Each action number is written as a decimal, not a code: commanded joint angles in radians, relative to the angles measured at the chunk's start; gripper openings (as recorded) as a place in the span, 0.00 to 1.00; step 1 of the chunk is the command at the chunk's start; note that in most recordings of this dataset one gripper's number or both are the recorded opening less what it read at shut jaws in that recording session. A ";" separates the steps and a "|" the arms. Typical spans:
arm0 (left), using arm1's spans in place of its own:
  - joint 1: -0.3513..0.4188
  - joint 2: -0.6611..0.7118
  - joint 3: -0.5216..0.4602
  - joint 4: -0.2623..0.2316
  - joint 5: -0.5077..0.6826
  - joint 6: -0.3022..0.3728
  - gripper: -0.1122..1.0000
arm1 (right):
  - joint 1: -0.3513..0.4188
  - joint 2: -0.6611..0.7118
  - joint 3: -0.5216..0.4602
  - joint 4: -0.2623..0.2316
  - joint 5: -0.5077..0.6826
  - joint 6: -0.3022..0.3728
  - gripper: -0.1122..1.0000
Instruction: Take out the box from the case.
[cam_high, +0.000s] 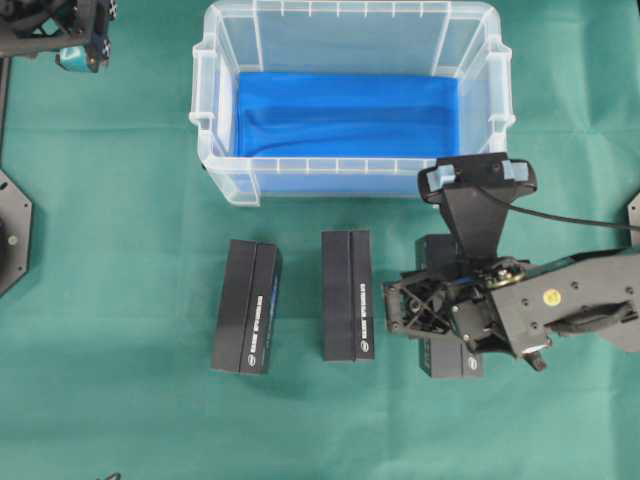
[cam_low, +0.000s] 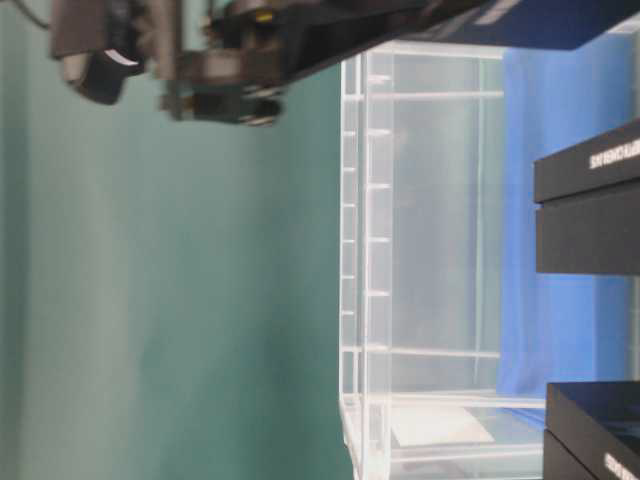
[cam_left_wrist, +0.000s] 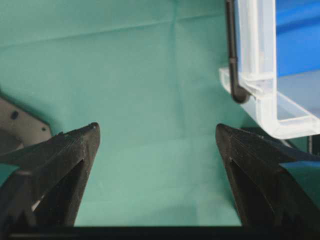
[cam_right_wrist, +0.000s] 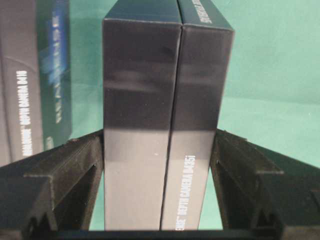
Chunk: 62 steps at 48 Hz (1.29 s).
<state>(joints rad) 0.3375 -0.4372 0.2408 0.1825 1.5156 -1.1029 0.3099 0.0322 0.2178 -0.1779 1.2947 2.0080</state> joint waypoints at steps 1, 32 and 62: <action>-0.002 -0.011 -0.011 0.000 -0.002 0.002 0.97 | 0.000 -0.015 0.015 0.002 -0.032 0.005 0.70; -0.003 -0.009 -0.011 -0.002 -0.002 0.002 0.97 | -0.008 -0.015 0.077 -0.002 -0.097 0.012 0.70; -0.006 -0.011 -0.011 0.000 -0.002 0.000 0.97 | -0.012 -0.034 0.071 0.000 -0.072 0.011 0.91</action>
<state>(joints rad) 0.3344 -0.4372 0.2424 0.1810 1.5171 -1.1029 0.3007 0.0307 0.3053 -0.1764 1.2103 2.0172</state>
